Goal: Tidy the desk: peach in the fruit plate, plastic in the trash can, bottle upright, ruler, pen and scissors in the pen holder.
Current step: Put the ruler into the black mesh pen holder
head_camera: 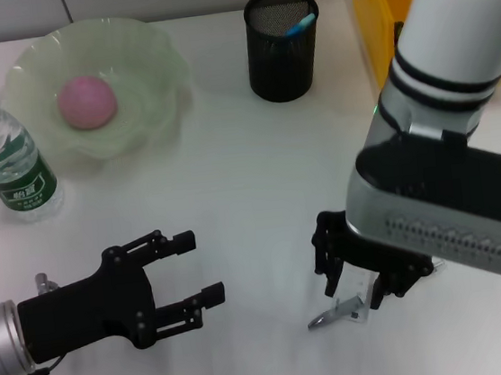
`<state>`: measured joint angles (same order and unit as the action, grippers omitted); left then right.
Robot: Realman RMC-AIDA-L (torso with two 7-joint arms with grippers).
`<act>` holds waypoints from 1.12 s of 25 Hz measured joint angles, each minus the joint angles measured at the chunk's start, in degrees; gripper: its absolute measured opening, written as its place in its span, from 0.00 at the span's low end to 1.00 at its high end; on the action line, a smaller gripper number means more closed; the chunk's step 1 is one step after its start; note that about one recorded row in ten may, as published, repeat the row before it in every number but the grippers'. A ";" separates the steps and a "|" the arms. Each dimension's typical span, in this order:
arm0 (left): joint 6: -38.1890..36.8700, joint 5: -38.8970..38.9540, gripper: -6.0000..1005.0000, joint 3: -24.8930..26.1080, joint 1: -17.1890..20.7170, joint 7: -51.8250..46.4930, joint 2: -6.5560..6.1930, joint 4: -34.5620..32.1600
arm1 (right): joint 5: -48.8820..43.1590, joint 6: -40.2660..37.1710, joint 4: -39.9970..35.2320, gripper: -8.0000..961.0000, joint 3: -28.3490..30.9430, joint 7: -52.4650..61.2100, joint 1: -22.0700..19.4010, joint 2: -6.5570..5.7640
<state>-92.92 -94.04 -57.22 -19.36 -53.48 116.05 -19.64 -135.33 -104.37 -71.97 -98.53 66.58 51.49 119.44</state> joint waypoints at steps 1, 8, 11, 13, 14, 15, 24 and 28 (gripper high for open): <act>-0.12 0.00 0.78 0.28 0.11 0.05 0.00 0.07 | 0.03 -0.39 -0.14 0.42 0.96 1.18 -0.20 0.00; -1.33 0.00 0.78 0.54 0.48 -0.91 -0.01 0.16 | 1.88 -1.31 -2.45 0.42 8.54 7.27 -2.94 -0.03; -1.61 -0.05 0.78 0.54 0.48 -0.92 -0.03 0.09 | 4.74 -1.76 -2.71 0.42 13.10 8.81 -3.89 -0.08; -2.37 -0.06 0.78 0.59 0.48 -0.93 -0.02 -0.04 | 6.89 -1.91 -2.07 0.42 16.44 9.38 -4.58 -0.09; -2.88 -0.04 0.78 0.74 0.47 -0.94 -0.02 -0.06 | 7.68 -1.92 -1.63 0.42 17.60 9.59 -4.86 -0.09; -3.52 -0.02 0.78 1.10 0.48 -0.94 -0.04 -0.07 | 8.76 -1.75 -0.95 0.42 19.18 9.91 -5.28 -0.09; -5.96 -0.02 0.78 2.95 0.54 -0.80 -0.13 -0.28 | 21.07 2.10 6.46 0.42 31.35 8.15 -11.62 -0.11; -6.06 0.01 0.78 3.41 0.73 -0.56 0.24 -0.02 | 27.69 4.76 12.56 0.42 34.81 3.25 -15.05 -0.15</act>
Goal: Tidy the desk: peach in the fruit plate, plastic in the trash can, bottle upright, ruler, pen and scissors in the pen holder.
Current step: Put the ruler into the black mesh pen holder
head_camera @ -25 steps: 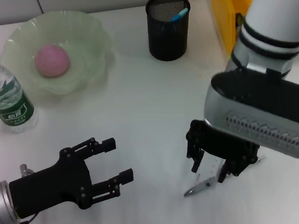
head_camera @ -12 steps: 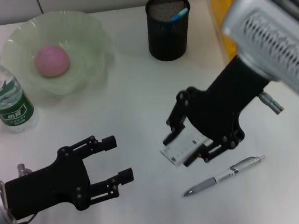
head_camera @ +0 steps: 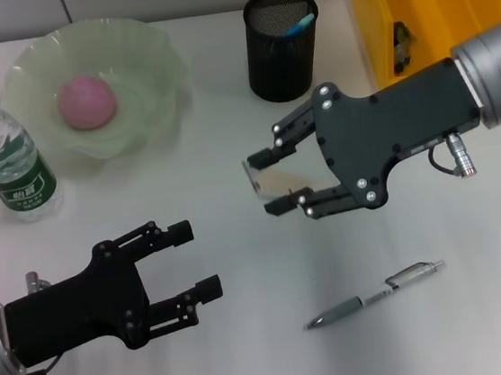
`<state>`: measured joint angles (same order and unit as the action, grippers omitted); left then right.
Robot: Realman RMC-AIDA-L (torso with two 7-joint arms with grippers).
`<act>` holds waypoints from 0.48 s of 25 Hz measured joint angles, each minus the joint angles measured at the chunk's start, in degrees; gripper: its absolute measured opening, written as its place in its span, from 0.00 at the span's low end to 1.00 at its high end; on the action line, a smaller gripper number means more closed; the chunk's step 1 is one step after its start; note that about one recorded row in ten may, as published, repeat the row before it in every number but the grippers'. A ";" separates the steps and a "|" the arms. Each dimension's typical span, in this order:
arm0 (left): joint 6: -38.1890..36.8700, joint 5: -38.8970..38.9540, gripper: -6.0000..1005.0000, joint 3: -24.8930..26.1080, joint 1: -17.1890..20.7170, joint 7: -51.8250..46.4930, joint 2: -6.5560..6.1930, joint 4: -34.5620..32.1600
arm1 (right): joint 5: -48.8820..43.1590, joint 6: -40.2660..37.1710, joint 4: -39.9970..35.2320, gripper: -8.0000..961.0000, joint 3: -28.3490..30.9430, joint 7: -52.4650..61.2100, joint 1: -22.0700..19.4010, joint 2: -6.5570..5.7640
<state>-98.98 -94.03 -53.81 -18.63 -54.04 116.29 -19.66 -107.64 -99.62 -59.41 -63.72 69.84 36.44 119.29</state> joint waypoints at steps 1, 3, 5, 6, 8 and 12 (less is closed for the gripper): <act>0.08 0.00 0.78 0.11 0.08 0.14 0.12 0.07 | 1.58 0.54 2.24 0.42 0.75 -1.38 -0.64 -0.01; 0.38 0.02 0.78 0.23 0.30 0.37 0.35 0.18 | 4.51 1.15 6.77 0.42 2.28 -4.34 -1.50 -0.01; 0.48 0.04 0.78 0.23 0.42 0.40 0.48 0.22 | 6.64 1.58 11.90 0.42 3.70 -7.82 -1.89 -0.03; 0.48 0.04 0.78 0.23 0.46 0.40 0.51 0.24 | 7.62 2.06 14.33 0.42 4.08 -9.32 -2.04 -0.03; 0.51 0.06 0.78 0.23 0.51 0.41 0.60 0.24 | 9.15 3.47 18.26 0.42 4.46 -11.42 -2.27 -0.03; 0.60 0.08 0.78 0.72 0.63 0.57 0.85 0.24 | 12.34 6.04 26.97 0.42 4.79 -14.35 -2.57 0.00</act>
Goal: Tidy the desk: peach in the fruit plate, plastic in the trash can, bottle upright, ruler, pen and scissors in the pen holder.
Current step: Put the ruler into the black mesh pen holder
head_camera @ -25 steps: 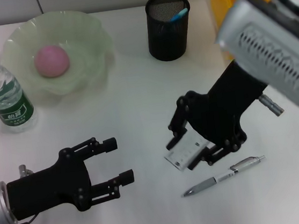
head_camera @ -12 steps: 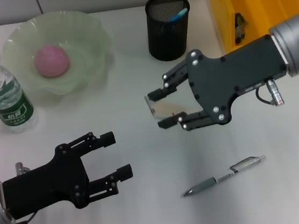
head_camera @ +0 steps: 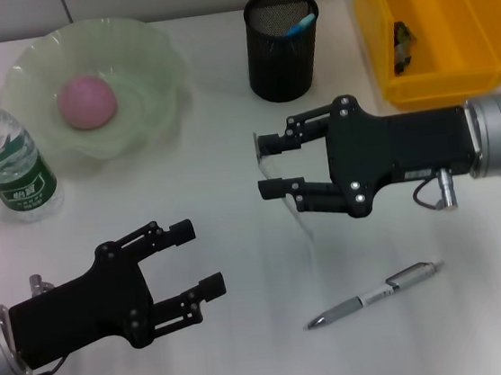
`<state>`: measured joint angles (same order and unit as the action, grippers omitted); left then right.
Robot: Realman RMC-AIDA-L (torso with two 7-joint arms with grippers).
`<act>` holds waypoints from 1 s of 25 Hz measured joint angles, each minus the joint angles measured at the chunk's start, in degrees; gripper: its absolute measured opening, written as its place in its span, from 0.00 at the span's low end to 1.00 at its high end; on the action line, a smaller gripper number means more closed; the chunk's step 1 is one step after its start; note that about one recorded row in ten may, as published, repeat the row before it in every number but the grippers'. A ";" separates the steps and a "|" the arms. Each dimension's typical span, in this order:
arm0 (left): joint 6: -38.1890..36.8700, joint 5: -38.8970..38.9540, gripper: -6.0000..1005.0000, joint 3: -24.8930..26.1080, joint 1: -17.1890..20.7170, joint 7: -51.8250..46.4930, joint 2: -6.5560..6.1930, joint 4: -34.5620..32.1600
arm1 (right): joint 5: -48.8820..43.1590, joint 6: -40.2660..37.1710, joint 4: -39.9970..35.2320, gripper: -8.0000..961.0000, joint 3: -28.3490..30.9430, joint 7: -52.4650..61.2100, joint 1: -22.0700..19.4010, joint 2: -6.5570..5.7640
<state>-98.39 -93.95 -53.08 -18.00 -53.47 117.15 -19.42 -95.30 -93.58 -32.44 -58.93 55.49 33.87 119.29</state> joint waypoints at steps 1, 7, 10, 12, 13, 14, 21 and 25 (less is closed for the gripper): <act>0.03 0.00 0.78 0.19 0.00 0.32 0.07 0.00 | 0.00 0.00 0.00 0.42 0.00 0.00 0.00 0.00; 0.40 0.01 0.78 0.98 -0.08 3.01 0.70 -0.05 | 5.41 0.30 5.31 0.42 0.08 -1.70 -1.43 0.18; 0.68 0.00 0.78 1.76 -0.15 3.77 1.01 -0.05 | 7.88 0.46 6.60 0.42 0.10 -1.69 -2.00 0.23; 0.71 0.00 0.78 2.04 -0.19 3.85 1.08 -0.05 | 8.81 0.63 7.46 0.42 0.12 -1.70 -2.27 0.24; 0.74 0.00 0.78 2.48 -0.34 4.02 1.17 -0.02 | 9.09 0.83 7.96 0.42 0.11 -1.85 -2.30 0.24; 0.75 0.00 0.78 2.68 -0.50 4.19 1.21 0.07 | 9.22 1.18 8.40 0.42 -0.02 -2.00 -2.30 0.24; 1.03 -0.01 0.78 3.00 -1.61 4.05 1.31 1.20 | 9.32 4.74 8.87 0.42 -0.28 -1.11 -1.66 0.28; 1.41 0.04 0.78 3.60 -1.95 3.80 1.33 1.75 | 9.34 6.31 8.58 0.42 -0.44 -8.54 -1.51 0.26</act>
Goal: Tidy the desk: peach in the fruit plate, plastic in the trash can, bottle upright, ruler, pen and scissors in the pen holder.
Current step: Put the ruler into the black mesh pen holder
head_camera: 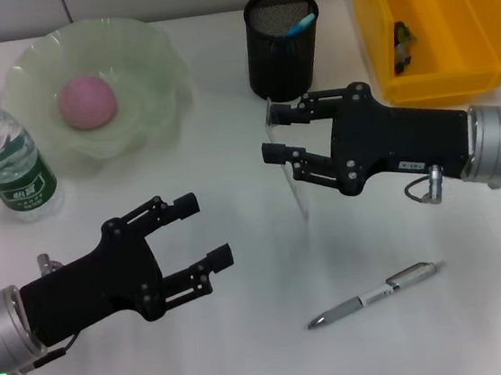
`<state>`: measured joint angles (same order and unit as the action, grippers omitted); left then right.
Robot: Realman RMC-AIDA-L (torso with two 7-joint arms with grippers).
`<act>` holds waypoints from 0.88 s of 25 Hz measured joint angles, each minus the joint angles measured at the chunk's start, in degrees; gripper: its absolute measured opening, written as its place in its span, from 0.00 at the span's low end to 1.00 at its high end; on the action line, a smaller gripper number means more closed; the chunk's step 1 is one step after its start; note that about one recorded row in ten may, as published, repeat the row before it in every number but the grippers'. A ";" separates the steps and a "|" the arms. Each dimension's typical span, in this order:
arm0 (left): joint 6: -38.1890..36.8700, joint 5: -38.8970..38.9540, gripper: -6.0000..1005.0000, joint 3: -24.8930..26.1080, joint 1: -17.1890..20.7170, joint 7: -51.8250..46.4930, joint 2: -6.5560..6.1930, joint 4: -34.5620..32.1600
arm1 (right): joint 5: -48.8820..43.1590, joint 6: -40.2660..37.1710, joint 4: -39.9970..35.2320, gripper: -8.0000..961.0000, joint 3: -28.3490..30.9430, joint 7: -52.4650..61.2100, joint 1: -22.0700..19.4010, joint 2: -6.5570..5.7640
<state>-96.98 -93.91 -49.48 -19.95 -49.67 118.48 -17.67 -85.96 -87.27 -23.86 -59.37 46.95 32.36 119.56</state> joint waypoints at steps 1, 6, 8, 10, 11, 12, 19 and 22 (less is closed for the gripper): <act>0.08 0.02 0.78 0.17 0.00 -0.03 0.00 0.00 | 0.00 0.01 -0.03 0.42 0.02 -2.82 -0.02 0.00; 0.56 0.08 0.78 1.20 -0.09 -1.04 -0.01 0.01 | 1.20 -0.72 0.26 0.42 0.33 -19.58 -0.41 0.05; 0.58 0.09 0.78 1.92 -0.10 -1.99 -0.04 0.09 | 2.33 -0.75 0.97 0.42 0.22 -25.84 -0.43 0.06; 0.54 0.11 0.78 2.28 -0.11 -2.82 -0.09 0.20 | 2.94 -0.88 1.75 0.42 0.12 -31.98 -0.44 0.09; 0.65 0.12 0.78 2.30 -0.14 -3.27 -0.13 0.25 | 3.14 -0.96 2.91 0.42 0.23 -38.21 -0.31 0.14; 0.74 0.13 0.78 2.31 -0.16 -3.41 -0.15 0.26 | 3.14 -0.96 2.91 0.42 0.23 -38.21 -0.31 0.14; 1.10 0.14 0.78 2.37 -0.26 -3.76 -0.22 0.27 | 6.93 -0.99 9.26 0.42 0.02 -60.31 0.99 0.16; 1.20 0.14 0.78 2.37 -0.26 -3.73 -0.12 0.28 | 7.65 -1.19 9.69 0.42 0.02 -64.65 1.34 0.16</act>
<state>-95.77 -93.77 -47.11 -20.22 -53.40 118.36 -17.38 -78.31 -88.46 -14.17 -59.35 -17.70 33.70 119.71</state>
